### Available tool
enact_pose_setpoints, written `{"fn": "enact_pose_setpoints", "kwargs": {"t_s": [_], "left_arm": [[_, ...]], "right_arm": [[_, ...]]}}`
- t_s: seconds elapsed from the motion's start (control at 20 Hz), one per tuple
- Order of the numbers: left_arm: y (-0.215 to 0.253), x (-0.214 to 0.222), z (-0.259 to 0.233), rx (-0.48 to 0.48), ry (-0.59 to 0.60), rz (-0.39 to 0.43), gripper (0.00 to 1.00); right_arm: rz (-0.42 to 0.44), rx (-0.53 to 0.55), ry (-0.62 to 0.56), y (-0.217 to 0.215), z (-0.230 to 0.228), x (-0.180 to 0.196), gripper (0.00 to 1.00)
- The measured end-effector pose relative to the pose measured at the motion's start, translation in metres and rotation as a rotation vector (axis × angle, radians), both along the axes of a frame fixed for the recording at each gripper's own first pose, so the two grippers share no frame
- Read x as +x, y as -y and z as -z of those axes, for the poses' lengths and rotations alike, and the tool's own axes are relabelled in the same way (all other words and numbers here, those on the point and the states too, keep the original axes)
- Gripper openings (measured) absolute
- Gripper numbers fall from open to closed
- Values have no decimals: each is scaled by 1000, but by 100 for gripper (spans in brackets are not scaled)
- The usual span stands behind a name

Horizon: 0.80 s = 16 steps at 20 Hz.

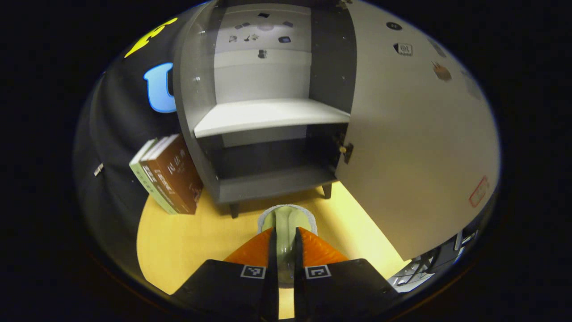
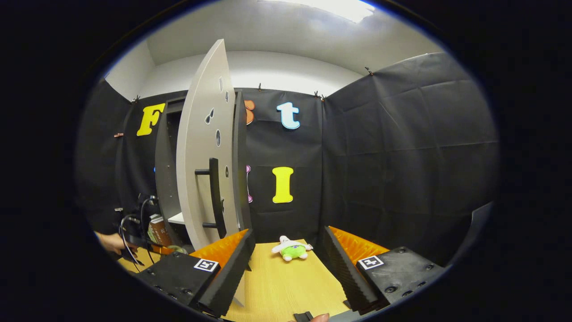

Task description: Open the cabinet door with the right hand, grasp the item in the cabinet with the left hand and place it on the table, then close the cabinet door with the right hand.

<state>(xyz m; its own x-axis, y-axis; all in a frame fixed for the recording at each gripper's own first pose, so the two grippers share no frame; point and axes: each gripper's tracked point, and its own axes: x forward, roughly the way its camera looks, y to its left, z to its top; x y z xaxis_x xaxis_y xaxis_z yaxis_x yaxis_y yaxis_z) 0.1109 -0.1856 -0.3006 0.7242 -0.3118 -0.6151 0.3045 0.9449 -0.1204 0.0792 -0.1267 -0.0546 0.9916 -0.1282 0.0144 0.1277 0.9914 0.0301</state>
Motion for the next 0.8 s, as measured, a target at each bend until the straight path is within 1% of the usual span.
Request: {"fn": "enact_pose_setpoints", "kwargs": {"t_s": [0.15, 0.35, 0.6, 0.8], "left_arm": [[6, -12, 39, 13, 12, -17, 18], [14, -24, 84, 22, 33, -24, 18], [18, -28, 120, 52, 68, -43, 18], [21, -32, 151, 68, 56, -46, 18]], "right_arm": [[16, -11, 29, 4, -6, -1, 97], [44, 4, 24, 11, -4, 0, 97], [41, -10, 8, 11, 0, 0, 97], [50, -9, 6, 12, -2, -1, 97]]}}
